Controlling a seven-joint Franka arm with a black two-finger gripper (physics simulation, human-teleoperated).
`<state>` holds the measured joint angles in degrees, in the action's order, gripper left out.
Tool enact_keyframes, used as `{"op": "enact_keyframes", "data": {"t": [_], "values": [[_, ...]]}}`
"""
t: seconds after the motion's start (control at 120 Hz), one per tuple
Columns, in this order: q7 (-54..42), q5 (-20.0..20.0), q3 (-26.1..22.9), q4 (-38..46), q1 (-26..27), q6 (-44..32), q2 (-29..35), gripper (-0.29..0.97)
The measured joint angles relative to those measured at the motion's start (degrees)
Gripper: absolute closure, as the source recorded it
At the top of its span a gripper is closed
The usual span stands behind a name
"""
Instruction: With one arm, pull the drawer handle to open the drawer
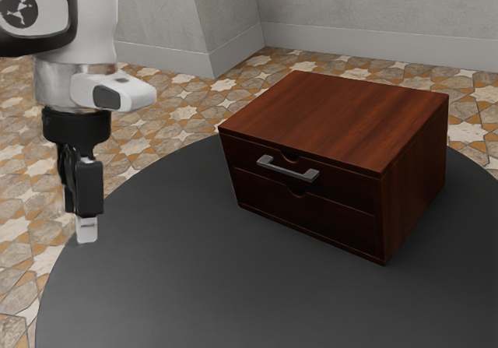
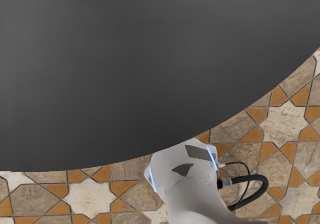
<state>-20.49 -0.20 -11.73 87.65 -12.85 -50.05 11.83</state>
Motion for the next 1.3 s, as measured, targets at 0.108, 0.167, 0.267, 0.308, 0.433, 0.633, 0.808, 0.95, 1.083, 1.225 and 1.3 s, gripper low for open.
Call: {"op": "enact_keyframes", "data": {"t": [0.108,0.167,0.267,0.308,0.433,0.633,0.808,0.95,1.083,1.225,1.3], "values": [[-8.9,-0.2,0.1,1.7,-0.2,-12.4,-0.4,0.0],[-12.0,-0.1,2.5,1.9,1.3,-16.8,-0.9,0.0],[-14.2,0.1,17.3,1.0,12.4,-21.9,-3.6,0.0],[-15.4,0.5,19.8,0.5,13.9,-23.4,-3.5,0.0],[-20.5,2.3,21.3,2.3,18.9,-26.3,-1.6,0.0],[-37.9,3.9,20.2,15.2,20.3,-41.7,1.8,0.0],[-53.6,4.1,18.5,17.3,21.2,-58.6,-0.2,0.0],[-64.0,0.3,18.3,17.5,21.5,-67.2,-2.7,0.03],[-71.3,-4.1,18.3,17.7,22.5,-71.6,-4.4,0.08],[-76.8,-5.7,18.8,21.2,22.0,-74.0,-3.9,0.25],[-79.1,-5.9,18.6,21.4,22.0,-74.8,-4.4,0.34]]}}
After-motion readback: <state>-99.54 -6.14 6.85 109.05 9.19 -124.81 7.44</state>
